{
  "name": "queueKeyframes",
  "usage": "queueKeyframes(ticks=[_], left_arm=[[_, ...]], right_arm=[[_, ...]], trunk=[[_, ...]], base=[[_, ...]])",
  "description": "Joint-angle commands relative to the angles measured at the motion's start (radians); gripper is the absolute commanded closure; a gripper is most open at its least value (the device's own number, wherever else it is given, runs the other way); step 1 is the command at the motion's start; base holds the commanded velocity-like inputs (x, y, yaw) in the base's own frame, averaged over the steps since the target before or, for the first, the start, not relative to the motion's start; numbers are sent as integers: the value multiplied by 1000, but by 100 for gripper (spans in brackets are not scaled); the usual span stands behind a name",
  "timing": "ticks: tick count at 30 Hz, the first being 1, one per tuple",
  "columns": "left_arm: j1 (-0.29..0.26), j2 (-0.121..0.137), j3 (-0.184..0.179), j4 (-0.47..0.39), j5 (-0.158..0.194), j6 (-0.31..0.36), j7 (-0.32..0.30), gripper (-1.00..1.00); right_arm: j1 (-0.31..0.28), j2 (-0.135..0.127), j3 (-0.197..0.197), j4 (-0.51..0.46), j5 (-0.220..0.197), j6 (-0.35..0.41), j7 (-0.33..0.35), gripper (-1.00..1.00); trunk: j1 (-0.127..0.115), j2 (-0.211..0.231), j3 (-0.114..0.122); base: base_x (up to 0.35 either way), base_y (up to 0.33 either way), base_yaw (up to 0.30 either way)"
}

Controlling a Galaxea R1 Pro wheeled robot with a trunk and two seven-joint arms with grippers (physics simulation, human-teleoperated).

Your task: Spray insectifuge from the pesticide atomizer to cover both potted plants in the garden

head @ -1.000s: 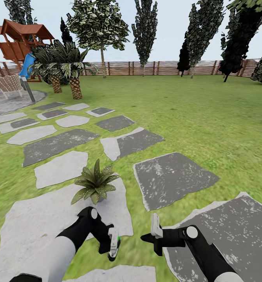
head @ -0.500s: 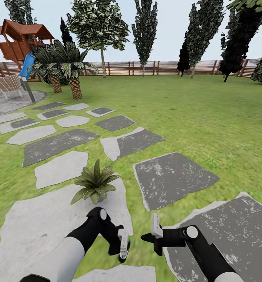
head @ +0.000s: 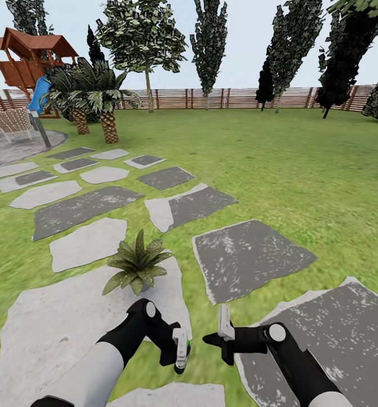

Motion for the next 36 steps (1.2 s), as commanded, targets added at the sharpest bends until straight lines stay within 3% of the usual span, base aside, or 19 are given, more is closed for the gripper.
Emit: queueKeyframes(ticks=[1, 3, 8, 13, 18, 25, 29, 36], left_arm=[[0, 0, 0, 0, -5, -5, 1, 100], [0, 0, 0, -1, -4, -6, 3, 100], [0, 0, 0, -1, 38, -7, 2, 100], [0, 0, 2, -2, 47, -8, -6, 100], [0, 0, 2, -1, 99, -9, -6, 100], [0, 0, 2, 0, 113, -8, 3, 100], [0, 0, 2, 0, 162, -9, 3, 100], [1, 0, 2, 1, 171, -9, 3, 100]], right_arm=[[-1, -1, 1, -5, 5, -6, -1, 100], [-1, 0, 1, -19, 4, 3, -1, 100], [-1, 2, 1, -38, 2, 31, 0, 100], [-1, 1, 1, -38, 3, 33, 1, 100], [-1, 1, 1, -38, 3, 33, 1, 100], [-1, 2, 1, -40, 2, 33, -1, 100], [-1, 4, 1, -41, 1, 33, -1, 100], [-1, 7, 1, -41, 0, 34, -1, 100]], trunk=[[0, 0, -1], [0, 0, -1], [0, 0, -1], [0, 0, -1], [0, 0, -1], [0, 0, -1], [0, 0, -1], [0, 0, -1]], base=[[0, 0, 0], [0, 0, 0], [0, 0, 0], [0, 0, 0], [0, 0, 0], [0, 0, 0], [0, 0, 0], [0, 0, 0]])
